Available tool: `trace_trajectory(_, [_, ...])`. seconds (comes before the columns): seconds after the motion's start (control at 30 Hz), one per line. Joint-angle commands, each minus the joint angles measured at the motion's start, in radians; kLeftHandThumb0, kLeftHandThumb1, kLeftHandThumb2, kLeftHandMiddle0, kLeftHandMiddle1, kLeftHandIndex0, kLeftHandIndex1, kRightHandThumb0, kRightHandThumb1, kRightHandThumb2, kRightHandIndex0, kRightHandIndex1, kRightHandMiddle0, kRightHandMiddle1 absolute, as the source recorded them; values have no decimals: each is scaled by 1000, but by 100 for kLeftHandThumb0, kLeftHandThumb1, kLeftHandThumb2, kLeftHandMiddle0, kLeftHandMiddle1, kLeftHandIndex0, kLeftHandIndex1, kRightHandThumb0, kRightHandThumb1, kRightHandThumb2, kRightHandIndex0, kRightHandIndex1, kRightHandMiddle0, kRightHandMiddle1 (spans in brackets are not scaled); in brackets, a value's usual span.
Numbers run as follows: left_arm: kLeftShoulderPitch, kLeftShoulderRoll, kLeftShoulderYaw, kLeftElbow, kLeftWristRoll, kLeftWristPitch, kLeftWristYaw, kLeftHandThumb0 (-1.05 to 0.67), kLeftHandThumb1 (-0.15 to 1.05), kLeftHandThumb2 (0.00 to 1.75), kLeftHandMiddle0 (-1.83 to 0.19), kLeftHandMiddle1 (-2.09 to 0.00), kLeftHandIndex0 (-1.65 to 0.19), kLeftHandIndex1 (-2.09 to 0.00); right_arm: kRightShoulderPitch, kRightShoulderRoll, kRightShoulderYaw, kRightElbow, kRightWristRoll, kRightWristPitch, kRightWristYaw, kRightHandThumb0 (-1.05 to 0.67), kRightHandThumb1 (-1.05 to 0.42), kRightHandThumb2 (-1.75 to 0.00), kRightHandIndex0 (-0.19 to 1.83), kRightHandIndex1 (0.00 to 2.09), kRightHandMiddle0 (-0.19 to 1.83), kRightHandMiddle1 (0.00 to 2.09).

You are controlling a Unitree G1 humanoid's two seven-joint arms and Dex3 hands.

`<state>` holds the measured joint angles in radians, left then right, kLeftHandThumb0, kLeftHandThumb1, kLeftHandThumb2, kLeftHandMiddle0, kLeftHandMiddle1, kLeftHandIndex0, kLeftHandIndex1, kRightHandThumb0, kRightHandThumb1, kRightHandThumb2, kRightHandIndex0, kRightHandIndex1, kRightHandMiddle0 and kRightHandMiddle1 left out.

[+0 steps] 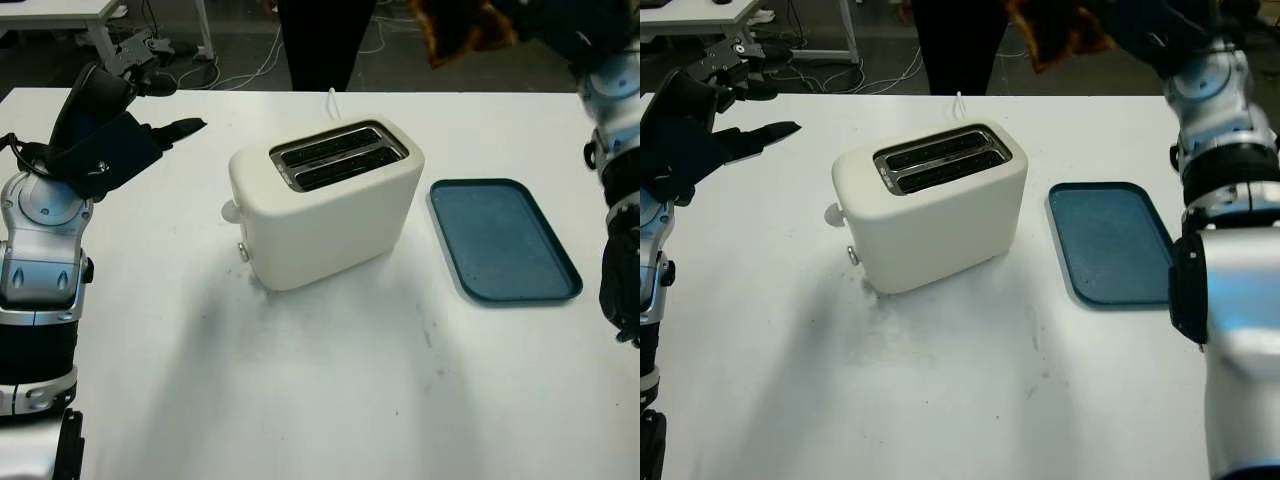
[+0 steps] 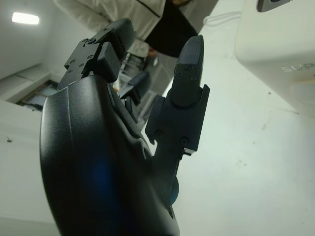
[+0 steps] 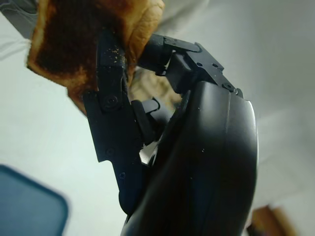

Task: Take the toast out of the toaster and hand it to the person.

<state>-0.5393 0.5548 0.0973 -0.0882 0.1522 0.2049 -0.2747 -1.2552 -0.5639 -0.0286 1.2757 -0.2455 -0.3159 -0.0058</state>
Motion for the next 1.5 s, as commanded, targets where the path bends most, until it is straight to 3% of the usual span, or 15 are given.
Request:
trace_trajectory(0.0, [8, -2, 2, -2, -4, -3, 0, -36, 92, 5, -11, -92, -25, -52, 18, 23, -12, 8, 22, 34, -13, -21, -92, -34, 80, 175, 51, 174])
trace_trajectory(0.13, [6, -1, -2, -5, 1, 5, 0, -35, 92, 5, -11, -92, -25, -52, 51, 43, -24, 18, 34, 37, -34, -20, -92, -32, 69, 175, 51, 149])
trace_trajectory(0.23, [7, 2, -1, -5, 4, 5, 1, -37, 92, 5, -11, -92, -26, -52, 68, 65, -33, 22, 48, 44, -40, -15, -92, -35, 73, 175, 45, 170])
trace_trajectory(0.33, [10, 0, 3, -7, 0, 8, 1, -36, 92, 4, -11, -92, -26, -52, 79, 84, -45, 27, 58, 65, -59, -13, -92, -35, 75, 175, 40, 174])
trace_trajectory(0.63, [10, 2, 1, -7, 2, 5, -1, -35, 92, 5, -12, -91, -27, -50, 101, 124, -85, 44, 95, 165, -51, -16, -92, -39, 68, 175, 29, 175])
trace_trajectory(0.87, [10, 3, -2, -7, 5, 5, -1, -34, 92, 5, -12, -91, -27, -50, 121, 155, -130, 44, 141, 161, -40, -10, -92, -41, 70, 175, 30, 175])
trace_trajectory(1.17, [10, -7, 6, -14, -11, 22, -2, -33, 92, 5, -10, -89, -27, -48, 129, 172, -98, 54, 98, 197, -65, -15, -92, -40, 68, 175, 32, 175])
trace_trajectory(1.47, [12, 3, -1, -6, 4, 5, 1, -36, 92, 5, -12, -90, -28, -48, 131, 193, -174, 53, 175, 212, -42, -12, -92, -38, 64, 175, 27, 175])
